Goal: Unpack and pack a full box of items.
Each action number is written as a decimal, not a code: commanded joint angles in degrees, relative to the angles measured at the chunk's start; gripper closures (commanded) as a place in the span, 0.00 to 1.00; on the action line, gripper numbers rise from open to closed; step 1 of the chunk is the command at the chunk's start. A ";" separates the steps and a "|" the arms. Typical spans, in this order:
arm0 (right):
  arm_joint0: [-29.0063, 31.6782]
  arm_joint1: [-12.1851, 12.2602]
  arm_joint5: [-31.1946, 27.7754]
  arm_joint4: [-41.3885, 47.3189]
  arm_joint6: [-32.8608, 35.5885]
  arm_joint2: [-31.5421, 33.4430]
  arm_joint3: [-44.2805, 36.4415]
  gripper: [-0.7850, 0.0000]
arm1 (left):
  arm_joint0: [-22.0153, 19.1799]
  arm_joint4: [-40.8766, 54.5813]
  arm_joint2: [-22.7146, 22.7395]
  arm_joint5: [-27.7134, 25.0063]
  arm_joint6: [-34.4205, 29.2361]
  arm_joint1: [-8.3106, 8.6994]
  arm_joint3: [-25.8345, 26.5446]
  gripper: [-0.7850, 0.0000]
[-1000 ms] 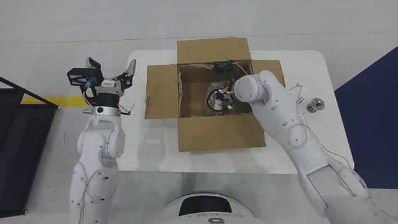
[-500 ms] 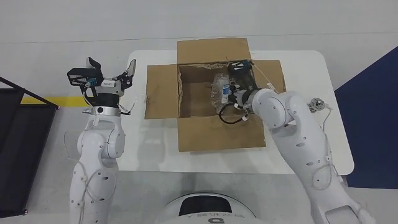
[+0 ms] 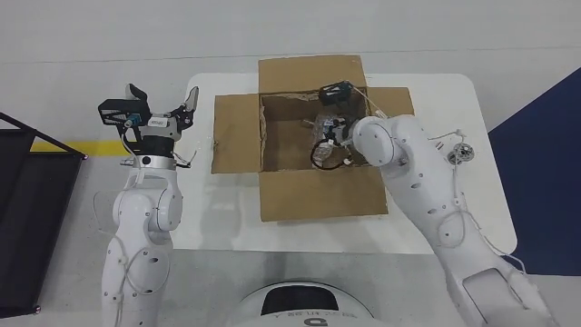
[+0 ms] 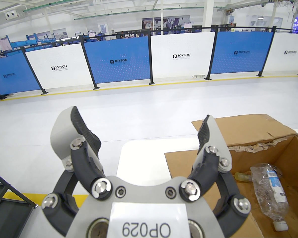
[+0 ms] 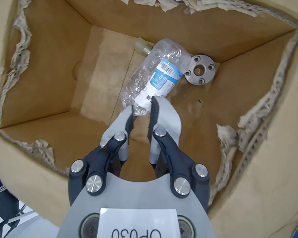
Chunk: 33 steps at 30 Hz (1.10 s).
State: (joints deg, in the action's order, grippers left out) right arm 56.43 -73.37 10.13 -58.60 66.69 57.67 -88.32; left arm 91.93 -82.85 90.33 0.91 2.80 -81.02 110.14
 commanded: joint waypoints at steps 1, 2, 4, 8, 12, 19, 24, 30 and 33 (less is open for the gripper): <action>-3.57 -1.16 2.28 0.17 -1.01 -3.44 5.89 0.00 | 0.00 0.00 0.00 0.00 0.00 0.00 0.00 0.00; -4.79 -1.74 2.71 1.39 -1.45 -4.58 8.40 0.00 | 0.00 0.00 0.00 0.00 0.00 0.00 0.00 0.00; -6.85 -2.70 2.81 4.11 -2.43 -5.98 12.86 0.00 | 0.00 0.00 0.00 0.00 0.00 0.00 0.00 0.00; -8.58 -3.91 4.64 8.38 -4.54 -6.59 18.64 0.00 | 0.00 0.00 0.00 0.00 0.00 0.00 0.00 0.00; -9.69 -4.59 4.15 11.79 -5.24 -6.51 23.20 0.00 | 0.00 0.00 0.00 0.00 0.00 0.00 0.00 0.00; -11.67 -6.09 1.76 14.77 -7.97 -8.49 29.93 0.00 | 0.00 0.00 0.00 0.00 0.00 0.00 0.00 0.00; -13.39 -7.31 0.86 16.05 -8.88 -10.24 34.69 0.00 | 0.00 0.00 0.00 0.00 0.00 0.00 0.00 0.00; -14.39 -7.91 0.95 16.39 -10.06 -10.51 37.20 0.78 | 0.00 0.00 0.00 0.00 0.00 0.00 0.00 0.00; -14.27 -7.93 0.63 16.96 -10.24 -10.07 37.73 1.00 | 0.00 0.00 0.00 0.00 0.00 0.00 0.00 0.00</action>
State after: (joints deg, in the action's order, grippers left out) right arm 42.08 -81.30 10.93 -41.91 56.43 47.43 -50.76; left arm 91.93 -82.85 90.33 0.91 2.80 -81.02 110.14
